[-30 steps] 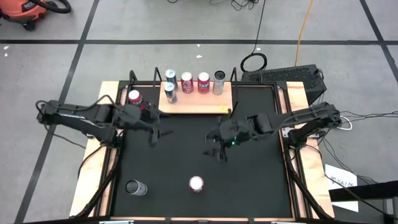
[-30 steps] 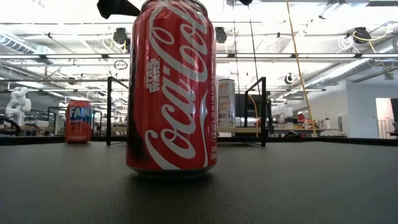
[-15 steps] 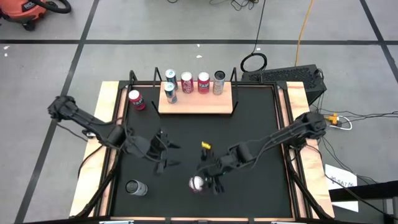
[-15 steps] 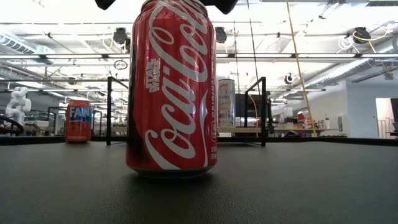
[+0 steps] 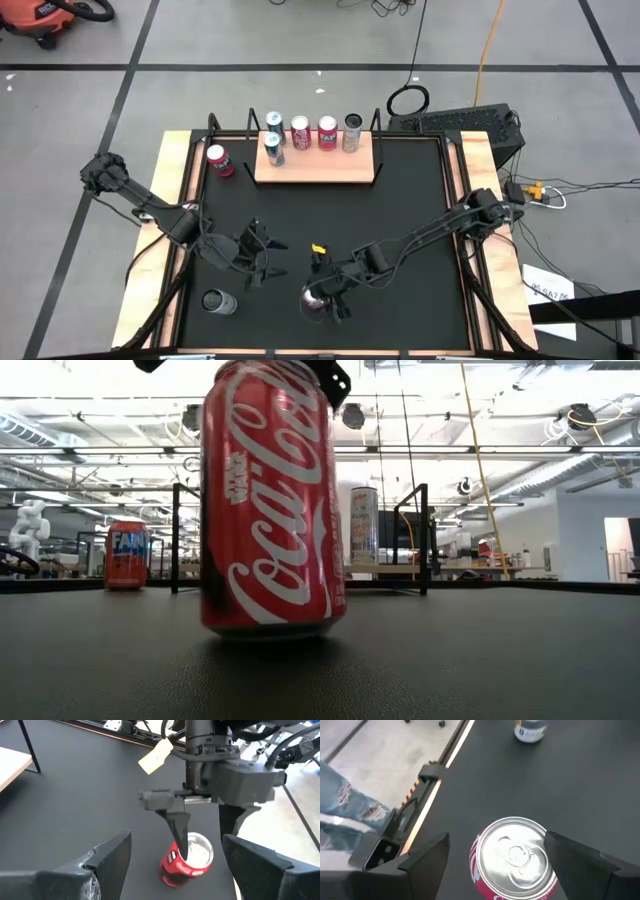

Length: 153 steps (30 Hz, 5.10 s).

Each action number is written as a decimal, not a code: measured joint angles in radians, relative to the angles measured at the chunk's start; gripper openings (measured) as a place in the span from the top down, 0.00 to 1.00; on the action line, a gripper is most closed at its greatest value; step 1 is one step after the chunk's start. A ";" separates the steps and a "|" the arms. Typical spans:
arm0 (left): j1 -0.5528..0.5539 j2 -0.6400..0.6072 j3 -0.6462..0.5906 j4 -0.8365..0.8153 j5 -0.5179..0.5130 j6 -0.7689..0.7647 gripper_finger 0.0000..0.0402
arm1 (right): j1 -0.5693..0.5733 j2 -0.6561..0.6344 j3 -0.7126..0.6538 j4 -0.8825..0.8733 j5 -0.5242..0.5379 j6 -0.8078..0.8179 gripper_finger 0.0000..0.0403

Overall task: Place canned beverage on shelf
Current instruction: Put the red-black soda can on the shelf aligned with the other red-black soda can on the shelf, then put the red soda can on the shelf aligned with the other red soda can on the shelf

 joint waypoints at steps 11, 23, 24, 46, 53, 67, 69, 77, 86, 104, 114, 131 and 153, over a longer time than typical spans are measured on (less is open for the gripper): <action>0.000 0.000 0.000 -0.009 0.000 0.001 0.23 | 0.003 -0.025 -0.003 -0.034 0.066 -0.008 0.21; 0.000 -0.001 0.000 -0.037 -0.002 0.000 0.23 | 0.008 -0.087 -0.004 -0.032 0.065 -0.051 0.15; 0.000 -0.001 0.000 -0.037 -0.003 0.000 0.23 | 0.008 -0.084 -0.005 -0.035 0.064 -0.052 0.13; 0.002 -0.001 0.000 -0.082 -0.025 -0.025 0.23 | -0.028 0.043 -0.004 -0.021 -0.039 -0.053 0.05; 0.043 -0.018 0.000 -0.085 -0.052 -0.025 0.23 | -0.059 0.041 -0.002 -0.014 -0.076 -0.030 0.31; 0.222 -0.249 0.000 -0.327 -0.111 -0.024 0.23 | -0.286 -0.111 -0.004 -0.093 -0.040 -0.065 0.31; 0.252 -0.272 0.000 -0.357 -0.115 -0.020 0.23 | -0.343 -0.129 -0.004 -0.103 -0.024 -0.089 0.31; 0.371 -0.290 0.000 -0.429 -0.113 0.101 0.23 | -0.595 -0.135 0.009 -0.079 -0.006 -0.126 0.31; 0.535 -0.290 0.000 -0.431 -0.052 0.214 0.23 | -0.753 -0.010 0.215 -0.176 -0.012 -0.186 0.30; 0.796 -0.289 0.000 -0.540 0.036 0.288 0.23 | -0.822 0.105 0.239 -0.080 -0.060 -0.175 0.29; 0.902 -0.289 0.000 -0.522 0.096 0.325 0.23 | -0.826 0.122 0.239 -0.072 -0.066 -0.200 0.24; 0.960 -0.289 0.000 -0.524 0.121 0.318 0.23 | -0.826 0.112 0.240 -0.004 -0.066 -0.175 0.10; 1.378 -0.253 -0.042 -0.669 0.097 0.212 0.23 | -0.837 -0.137 0.411 -0.274 -0.060 -0.094 0.10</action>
